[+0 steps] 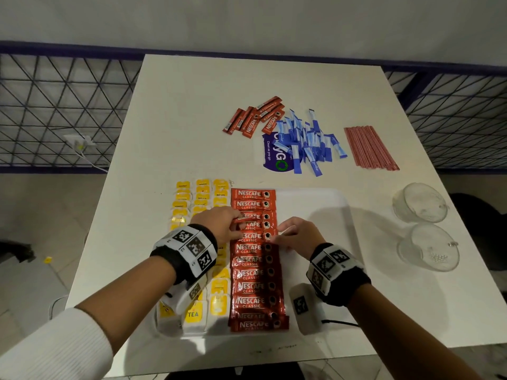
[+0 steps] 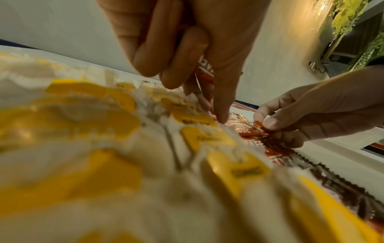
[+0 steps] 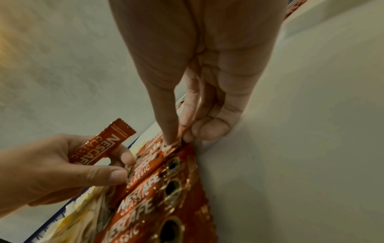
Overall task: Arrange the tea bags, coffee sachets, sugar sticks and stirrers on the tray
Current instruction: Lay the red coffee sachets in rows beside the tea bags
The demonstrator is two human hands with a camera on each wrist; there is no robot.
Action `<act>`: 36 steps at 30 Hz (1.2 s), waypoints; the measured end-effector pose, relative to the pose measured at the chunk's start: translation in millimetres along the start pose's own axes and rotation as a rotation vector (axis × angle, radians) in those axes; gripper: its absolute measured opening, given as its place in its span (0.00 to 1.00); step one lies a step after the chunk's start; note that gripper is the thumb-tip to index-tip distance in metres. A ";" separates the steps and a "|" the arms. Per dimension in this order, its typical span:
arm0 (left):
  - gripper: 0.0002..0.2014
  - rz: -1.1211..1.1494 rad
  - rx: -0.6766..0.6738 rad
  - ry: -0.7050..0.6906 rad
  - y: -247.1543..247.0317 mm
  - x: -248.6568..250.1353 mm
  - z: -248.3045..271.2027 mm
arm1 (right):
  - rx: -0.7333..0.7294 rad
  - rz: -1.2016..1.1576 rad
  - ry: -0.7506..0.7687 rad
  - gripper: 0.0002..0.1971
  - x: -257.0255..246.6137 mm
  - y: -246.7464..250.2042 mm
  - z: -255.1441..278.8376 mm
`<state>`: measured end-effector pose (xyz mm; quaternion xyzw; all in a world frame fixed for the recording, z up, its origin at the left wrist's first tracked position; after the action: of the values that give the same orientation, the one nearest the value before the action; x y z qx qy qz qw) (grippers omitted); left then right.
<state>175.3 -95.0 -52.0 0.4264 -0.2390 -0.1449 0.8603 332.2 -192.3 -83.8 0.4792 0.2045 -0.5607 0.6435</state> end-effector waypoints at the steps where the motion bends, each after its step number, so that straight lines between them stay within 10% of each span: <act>1: 0.12 0.016 0.010 -0.006 0.4 0.0 0.7 | 0.008 -0.001 0.002 0.12 0.7 0.9 0.6; 16: 0.11 0.433 -0.183 -0.086 11.0 18.8 20.4 | -0.089 0.041 0.329 0.04 -75.2 2.8 19.0; 36: 0.07 1.211 0.002 0.064 24.1 2.8 36.4 | -0.206 -0.050 0.135 0.04 -52.9 -8.2 28.0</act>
<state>159.3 -106.1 -12.9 0.2196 -0.4135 0.3836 0.7960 301.7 -187.4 -31.9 0.4421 0.3157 -0.5191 0.6598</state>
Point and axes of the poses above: each hand's wrist, its own z-axis away from the middle knuckle, its own y-axis out of the back of the hand, x = y × z, the point moved 4 cm from there along -z, towards the middle knuckle, and after that the axes turned 6 degrees about y, right-handed, at the moved point
